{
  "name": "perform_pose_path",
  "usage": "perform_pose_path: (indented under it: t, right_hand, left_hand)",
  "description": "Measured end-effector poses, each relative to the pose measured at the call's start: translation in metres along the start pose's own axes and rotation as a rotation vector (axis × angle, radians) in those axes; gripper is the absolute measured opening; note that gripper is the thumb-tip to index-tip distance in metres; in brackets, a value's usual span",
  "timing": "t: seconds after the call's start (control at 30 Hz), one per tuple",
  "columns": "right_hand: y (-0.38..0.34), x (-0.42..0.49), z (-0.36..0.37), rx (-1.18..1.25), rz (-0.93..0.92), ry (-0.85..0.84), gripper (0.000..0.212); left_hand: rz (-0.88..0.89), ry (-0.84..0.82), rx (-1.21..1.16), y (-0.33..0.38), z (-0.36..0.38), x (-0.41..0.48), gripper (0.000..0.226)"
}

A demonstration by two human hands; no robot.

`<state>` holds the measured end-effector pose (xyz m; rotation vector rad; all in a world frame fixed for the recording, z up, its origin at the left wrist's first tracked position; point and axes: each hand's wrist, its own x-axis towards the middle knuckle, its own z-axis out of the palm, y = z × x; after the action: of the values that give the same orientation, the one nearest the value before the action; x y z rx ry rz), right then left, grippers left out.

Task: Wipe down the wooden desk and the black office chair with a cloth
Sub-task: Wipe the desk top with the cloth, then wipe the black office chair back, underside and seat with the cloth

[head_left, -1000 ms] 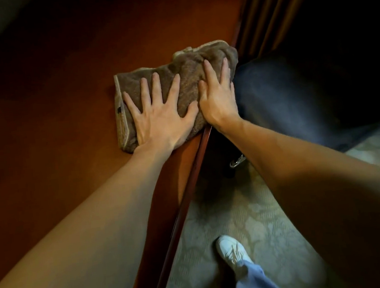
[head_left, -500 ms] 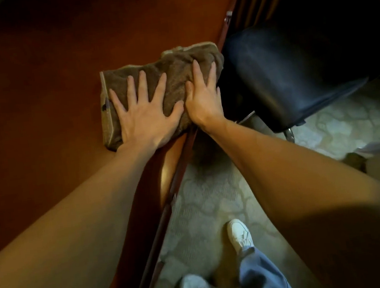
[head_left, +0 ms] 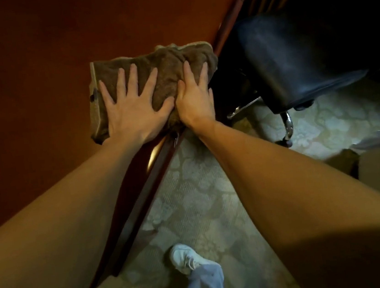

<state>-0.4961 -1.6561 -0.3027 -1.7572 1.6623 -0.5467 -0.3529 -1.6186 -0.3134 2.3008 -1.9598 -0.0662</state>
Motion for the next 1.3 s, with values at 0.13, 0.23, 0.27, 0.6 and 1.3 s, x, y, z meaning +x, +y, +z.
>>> perform_pose_path:
  t: [0.13, 0.23, 0.27, 0.6, 1.3]
  right_hand:
    - [-0.006, -0.058, 0.017, 0.012, -0.033, -0.025, 0.054]
    - [-0.015, -0.107, 0.039, 0.01, -0.046, -0.033, 0.053]
    - [-0.018, -0.12, 0.045, 0.0, -0.051, -0.027, 0.054]
    - [-0.038, -0.221, 0.078, -0.069, -0.089, 0.04, 0.05]
    - [-0.134, -0.392, 0.034, 0.054, 0.131, -0.524, 0.045]
  left_hand:
    - [-0.007, -0.011, -0.014, -0.017, -0.007, -0.063, 0.088]
    - [-0.034, -0.016, -0.02, -0.04, -0.015, -0.118, 0.085]
    - [-0.043, -0.02, -0.026, -0.045, -0.016, -0.133, 0.084]
    - [-0.056, -0.064, -0.041, -0.079, -0.029, -0.23, 0.066]
    - [0.007, -0.66, -0.346, -0.146, -0.136, -0.389, 0.037]
